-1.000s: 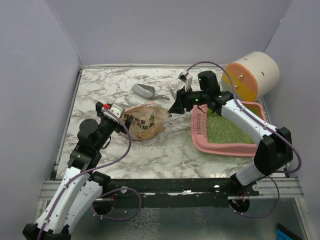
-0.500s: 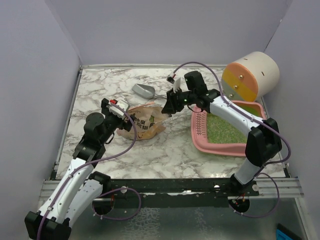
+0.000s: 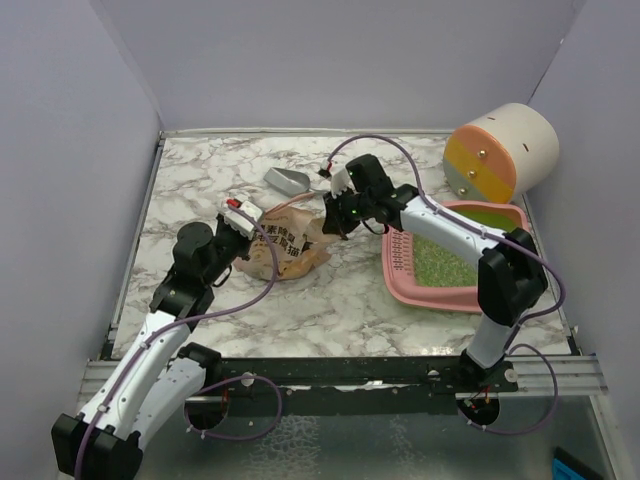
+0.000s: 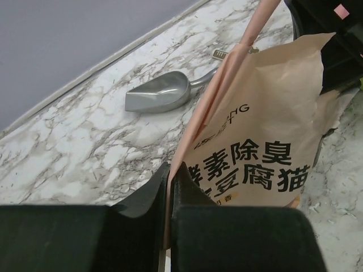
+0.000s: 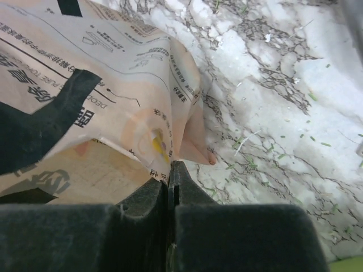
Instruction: Fill the litter box with clean litter
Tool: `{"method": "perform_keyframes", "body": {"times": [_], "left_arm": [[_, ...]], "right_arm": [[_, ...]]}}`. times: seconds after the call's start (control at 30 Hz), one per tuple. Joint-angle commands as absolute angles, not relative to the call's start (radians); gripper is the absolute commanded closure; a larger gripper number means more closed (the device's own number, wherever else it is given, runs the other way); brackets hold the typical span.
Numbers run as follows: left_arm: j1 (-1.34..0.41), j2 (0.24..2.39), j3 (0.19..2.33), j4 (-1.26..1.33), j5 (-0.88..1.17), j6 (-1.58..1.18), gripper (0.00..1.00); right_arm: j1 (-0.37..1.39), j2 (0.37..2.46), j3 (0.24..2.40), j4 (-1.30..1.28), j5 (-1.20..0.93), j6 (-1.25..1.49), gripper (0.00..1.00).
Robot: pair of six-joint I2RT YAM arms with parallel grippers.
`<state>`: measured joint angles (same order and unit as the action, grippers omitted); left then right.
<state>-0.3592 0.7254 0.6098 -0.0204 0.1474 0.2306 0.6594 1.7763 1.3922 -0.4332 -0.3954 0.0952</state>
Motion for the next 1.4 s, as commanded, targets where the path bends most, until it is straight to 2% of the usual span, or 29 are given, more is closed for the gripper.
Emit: {"method": "perform_keyframes", "body": {"times": [0.0, 0.13, 0.3, 0.63, 0.67, 0.8, 0.97, 1.03, 1.37], "left_arm": [[-0.353, 0.711, 0.689, -0.084, 0.159, 0.244, 1.00], [-0.353, 0.710, 0.784, -0.190, 0.170, 0.244, 1.00], [-0.353, 0.641, 0.819, -0.219, 0.171, 0.234, 1.00], [-0.354, 0.467, 0.655, -0.214, 0.196, 0.158, 1.00], [-0.353, 0.457, 0.642, -0.211, 0.197, 0.149, 1.00], [-0.353, 0.435, 0.619, -0.202, 0.191, 0.132, 1.00], [-0.354, 0.437, 0.625, -0.206, 0.174, 0.136, 1.00], [-0.353, 0.444, 0.629, -0.209, 0.176, 0.138, 1.00], [-0.353, 0.453, 0.636, -0.220, 0.169, 0.140, 1.00]], "right_arm": [[0.670, 1.669, 1.398, -0.469, -0.186, 0.100, 0.99], [0.669, 1.569, 1.399, -0.498, -0.127, 0.093, 0.99], [0.668, 1.531, 1.417, -0.546, -0.164, 0.058, 0.99], [0.667, 1.412, 1.250, -0.426, -0.298, 0.004, 0.99], [0.667, 1.375, 1.209, -0.378, -0.313, -0.012, 0.95], [0.664, 1.198, 0.992, -0.142, -0.364, -0.086, 0.53], [0.635, 1.018, 0.629, 0.351, -0.487, -0.120, 0.19], [0.618, 1.034, 0.594, 0.418, -0.526, -0.106, 0.15], [0.566, 1.270, 0.666, 0.525, -0.655, -0.155, 0.15]]}}
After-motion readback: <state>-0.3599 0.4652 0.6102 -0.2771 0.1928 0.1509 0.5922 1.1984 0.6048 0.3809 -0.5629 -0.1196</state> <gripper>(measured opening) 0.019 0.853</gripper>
